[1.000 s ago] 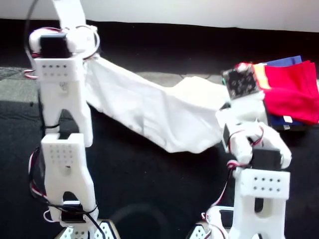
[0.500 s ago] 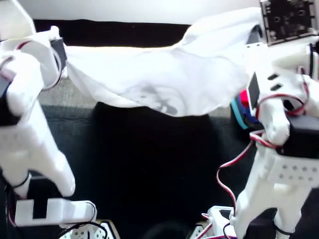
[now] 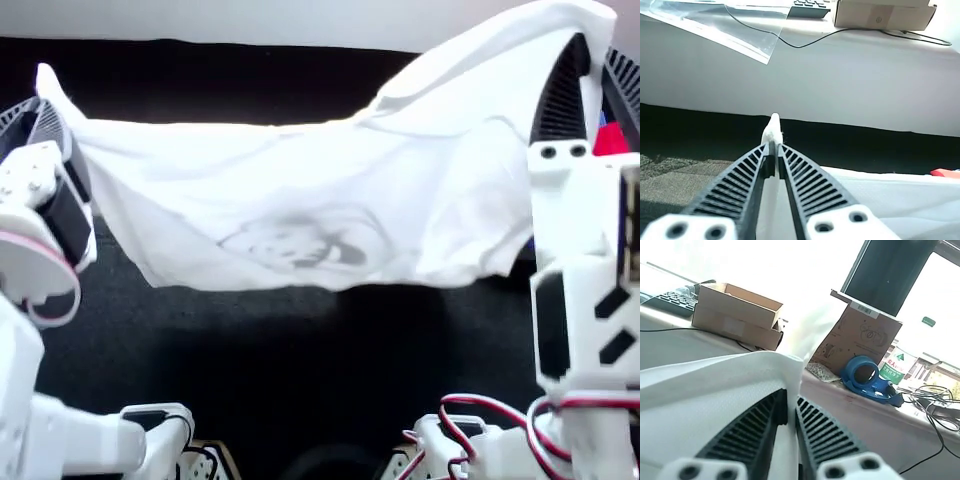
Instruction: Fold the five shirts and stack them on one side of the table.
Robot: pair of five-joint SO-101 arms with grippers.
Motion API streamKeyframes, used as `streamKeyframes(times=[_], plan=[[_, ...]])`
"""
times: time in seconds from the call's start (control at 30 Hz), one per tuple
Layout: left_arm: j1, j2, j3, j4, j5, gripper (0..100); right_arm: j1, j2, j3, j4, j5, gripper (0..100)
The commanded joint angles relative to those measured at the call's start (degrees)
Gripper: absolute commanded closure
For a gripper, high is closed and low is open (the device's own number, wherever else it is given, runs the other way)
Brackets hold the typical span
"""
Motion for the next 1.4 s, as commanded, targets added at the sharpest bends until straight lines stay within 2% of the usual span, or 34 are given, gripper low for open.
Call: streamKeyframes(times=[0.0, 0.17, 0.3, 0.53, 0.73, 1.0, 1.37], plan=[[-0.92, -3.47, -0.04, -0.26, -0.53, 99, -0.57, 0.31, -5.76, 0.84, 0.35, 99.2], [-1.45, -8.13, -0.04, -2.99, -0.53, 99, -0.57, 0.31, -11.74, 0.4, 0.35, 99.2], [-5.76, -9.8, 0.13, -4.22, -0.53, 99, -0.57, 0.31, -13.05, -0.92, 0.53, 99.2], [-7.25, -10.15, 6.29, -1.32, -0.53, 99, -0.48, 0.66, -12.88, -7.43, 0.62, 99.2], [-7.34, -10.24, 15.08, -1.23, -0.53, 99, -0.57, 0.31, -12.88, -6.81, 0.62, 99.2], [-7.43, -17.1, 15.6, -0.53, -0.53, 99, -0.66, 0.04, -13.58, -1.19, 0.44, 99.2], [-7.52, -21.49, 15.6, -0.53, -0.53, 99, -0.66, -4.88, -14.37, -1.63, 0.35, 99.2]])
